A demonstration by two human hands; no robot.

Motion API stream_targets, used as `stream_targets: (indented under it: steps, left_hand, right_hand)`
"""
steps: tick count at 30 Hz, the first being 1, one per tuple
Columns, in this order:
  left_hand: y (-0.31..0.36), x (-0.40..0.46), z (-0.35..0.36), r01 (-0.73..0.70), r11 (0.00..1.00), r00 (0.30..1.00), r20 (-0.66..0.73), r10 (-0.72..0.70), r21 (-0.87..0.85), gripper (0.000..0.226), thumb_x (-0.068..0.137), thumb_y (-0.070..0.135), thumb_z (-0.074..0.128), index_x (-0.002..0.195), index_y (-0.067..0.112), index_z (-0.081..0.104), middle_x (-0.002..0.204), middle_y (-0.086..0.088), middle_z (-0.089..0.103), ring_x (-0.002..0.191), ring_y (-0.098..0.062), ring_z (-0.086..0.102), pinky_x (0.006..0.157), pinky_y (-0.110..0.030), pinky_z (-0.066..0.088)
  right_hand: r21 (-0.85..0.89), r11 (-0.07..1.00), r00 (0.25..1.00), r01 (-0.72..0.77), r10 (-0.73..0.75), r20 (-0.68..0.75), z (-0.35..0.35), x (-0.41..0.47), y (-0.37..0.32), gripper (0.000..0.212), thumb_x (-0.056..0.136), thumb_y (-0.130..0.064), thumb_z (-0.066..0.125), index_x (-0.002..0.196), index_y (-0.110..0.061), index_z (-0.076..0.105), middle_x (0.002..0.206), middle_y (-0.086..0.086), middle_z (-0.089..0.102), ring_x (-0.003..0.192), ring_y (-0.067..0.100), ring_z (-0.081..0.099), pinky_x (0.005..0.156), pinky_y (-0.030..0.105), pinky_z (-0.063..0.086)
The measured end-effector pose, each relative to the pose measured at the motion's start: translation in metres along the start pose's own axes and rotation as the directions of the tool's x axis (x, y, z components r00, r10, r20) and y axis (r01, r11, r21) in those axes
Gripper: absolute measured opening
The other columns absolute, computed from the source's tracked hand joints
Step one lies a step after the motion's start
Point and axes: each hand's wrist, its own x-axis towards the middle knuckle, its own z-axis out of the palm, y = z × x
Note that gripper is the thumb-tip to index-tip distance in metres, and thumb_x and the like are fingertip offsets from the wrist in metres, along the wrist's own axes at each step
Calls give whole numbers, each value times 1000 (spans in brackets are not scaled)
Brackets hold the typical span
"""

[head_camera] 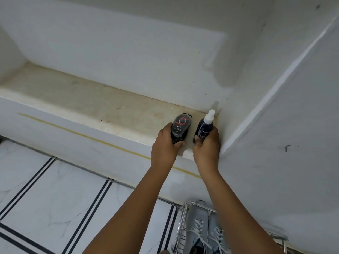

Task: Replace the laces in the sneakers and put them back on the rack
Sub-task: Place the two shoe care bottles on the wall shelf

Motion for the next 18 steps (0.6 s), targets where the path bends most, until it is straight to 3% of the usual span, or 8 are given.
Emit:
stream_targets:
  steps: [14,18]
  left_hand:
    - [4,0,-1,16,1000,1000,1,-16,-1,67,76,31,78,133,22,45,120,0,60,107,-22,58,74,-28,41]
    - [-2,2,-5,-13,1000,998,64,14,-25,79,78,24,78,144,19,36,132,-4,55,120,-24,53,87,-31,45]
  right_hand:
    - [30,1000,999,-8,9,-34,2,-4,-1,50,90,-4,55,138,-7,41,129,12,55,117,31,55,94,45,49]
    - [51,997,998,-58,59,-9,3,-5,1,60,88,-6,61,143,-8,36,132,11,53,122,29,51,99,43,45]
